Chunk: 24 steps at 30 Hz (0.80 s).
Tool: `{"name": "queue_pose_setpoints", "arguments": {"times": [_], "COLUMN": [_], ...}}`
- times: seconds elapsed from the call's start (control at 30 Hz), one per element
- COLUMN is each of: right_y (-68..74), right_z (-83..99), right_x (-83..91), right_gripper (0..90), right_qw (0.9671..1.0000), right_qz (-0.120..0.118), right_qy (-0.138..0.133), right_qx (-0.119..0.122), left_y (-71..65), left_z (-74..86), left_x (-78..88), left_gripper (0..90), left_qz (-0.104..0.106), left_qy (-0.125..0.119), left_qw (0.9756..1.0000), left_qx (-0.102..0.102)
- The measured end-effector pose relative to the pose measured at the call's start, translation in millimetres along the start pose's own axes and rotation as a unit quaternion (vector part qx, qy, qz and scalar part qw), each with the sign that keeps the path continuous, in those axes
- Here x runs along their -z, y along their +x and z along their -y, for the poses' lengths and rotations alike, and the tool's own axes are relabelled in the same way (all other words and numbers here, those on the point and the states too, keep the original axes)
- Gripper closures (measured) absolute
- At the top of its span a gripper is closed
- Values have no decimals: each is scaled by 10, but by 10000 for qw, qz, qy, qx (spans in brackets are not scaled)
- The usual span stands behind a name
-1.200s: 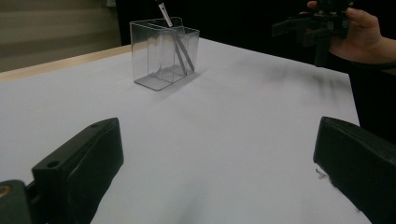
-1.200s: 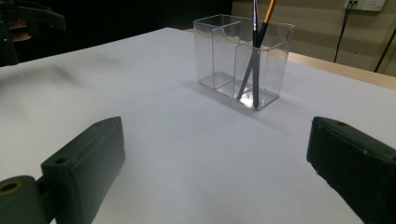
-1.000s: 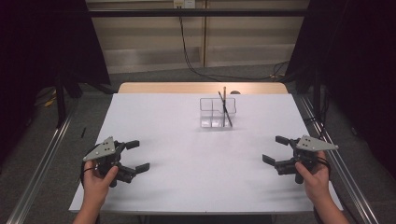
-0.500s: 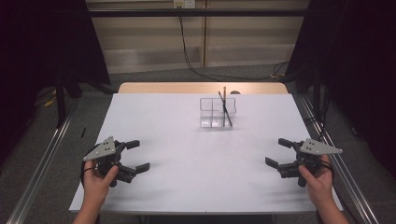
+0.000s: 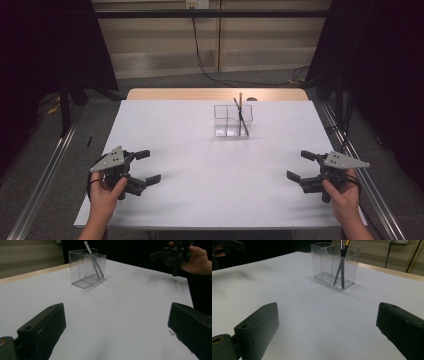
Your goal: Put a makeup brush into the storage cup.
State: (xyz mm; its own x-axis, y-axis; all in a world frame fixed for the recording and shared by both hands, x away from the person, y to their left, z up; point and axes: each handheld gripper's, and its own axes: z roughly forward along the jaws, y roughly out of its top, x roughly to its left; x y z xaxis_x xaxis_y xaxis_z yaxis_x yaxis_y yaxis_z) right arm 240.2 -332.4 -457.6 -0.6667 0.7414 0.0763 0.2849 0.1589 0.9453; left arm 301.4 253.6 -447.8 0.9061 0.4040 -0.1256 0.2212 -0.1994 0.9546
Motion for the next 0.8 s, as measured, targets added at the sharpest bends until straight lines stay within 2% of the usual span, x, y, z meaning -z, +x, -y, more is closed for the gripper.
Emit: {"name": "queue_pose_setpoints", "arguments": {"times": [0.37,0.8], "right_y": [14,2], "right_z": [42,83], "right_x": [40,95], "right_gripper": [42,40], "right_qw": [9999,9999], "right_qz": [24,61], "right_qy": [92,106], "right_qx": [67,31], "left_y": [0,8], "left_z": [6,-21], "left_x": [-17,-90], "left_gripper": [15,15], "left_qz": [15,57], "left_qy": [52,97], "left_qw": [10000,9999], "left_qx": [-20,-70]}}
